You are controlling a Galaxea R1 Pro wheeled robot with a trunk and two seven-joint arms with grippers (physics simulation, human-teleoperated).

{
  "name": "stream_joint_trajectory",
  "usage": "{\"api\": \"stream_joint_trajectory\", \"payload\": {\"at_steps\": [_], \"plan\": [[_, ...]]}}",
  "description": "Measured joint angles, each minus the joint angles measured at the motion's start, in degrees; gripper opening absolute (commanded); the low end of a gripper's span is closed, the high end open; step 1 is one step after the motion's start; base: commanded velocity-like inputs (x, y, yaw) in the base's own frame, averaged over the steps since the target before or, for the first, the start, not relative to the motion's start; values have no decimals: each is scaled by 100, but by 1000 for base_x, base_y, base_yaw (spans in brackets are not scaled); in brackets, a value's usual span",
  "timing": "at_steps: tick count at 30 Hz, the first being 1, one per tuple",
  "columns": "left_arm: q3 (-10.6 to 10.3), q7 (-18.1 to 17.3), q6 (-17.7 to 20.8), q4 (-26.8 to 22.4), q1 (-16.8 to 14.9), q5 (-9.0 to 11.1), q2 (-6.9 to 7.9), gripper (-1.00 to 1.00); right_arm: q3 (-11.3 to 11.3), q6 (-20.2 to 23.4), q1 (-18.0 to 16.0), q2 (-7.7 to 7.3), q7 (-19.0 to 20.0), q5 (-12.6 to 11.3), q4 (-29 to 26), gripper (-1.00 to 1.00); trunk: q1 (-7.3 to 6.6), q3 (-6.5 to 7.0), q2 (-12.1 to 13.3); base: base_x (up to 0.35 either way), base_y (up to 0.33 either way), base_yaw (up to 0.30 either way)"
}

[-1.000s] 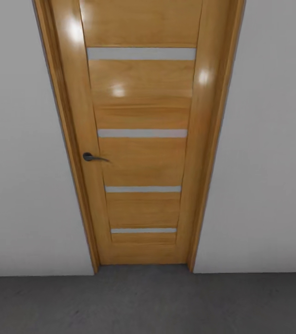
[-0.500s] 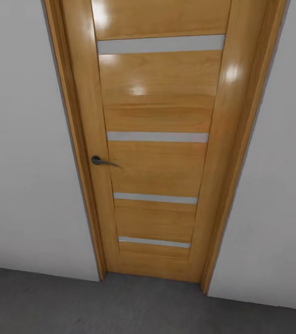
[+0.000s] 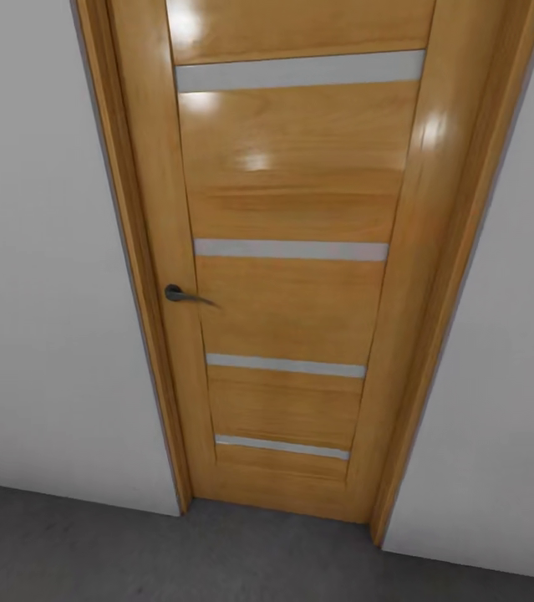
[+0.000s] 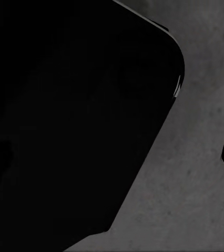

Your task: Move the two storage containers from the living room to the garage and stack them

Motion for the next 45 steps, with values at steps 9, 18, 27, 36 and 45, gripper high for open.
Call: {"api": "stream_joint_trajectory", "payload": {"at_steps": [9, 18, 27, 36, 45], "plan": [[1, 0, -2, 0, 0, 0, -5, 100, -1, 0, 0, 0, -1, 0, 0, 100, 1, 0, 0, 248, 39, 0], [3, 0, -2, 0, 0, 0, -5, 100, -1, 0, 0, 0, -2, 0, 0, 100, 2, 0, 0, 30, 7, 0], [3, 0, -3, 0, 0, 0, -5, 100, -1, 0, 0, 0, 1, 0, 0, 100, 2, 0, 0, 175, 99, 0], [3, 0, -1, -1, 0, 0, -5, 100, 1, 0, 0, 6, -3, 0, 0, 100, 3, 0, 0, 10, 4, -55], [3, 0, -1, -1, 0, 0, -5, 100, 1, -1, 0, 7, -3, 0, 0, 100, 2, 0, 0, 13, 0, -168]]}}
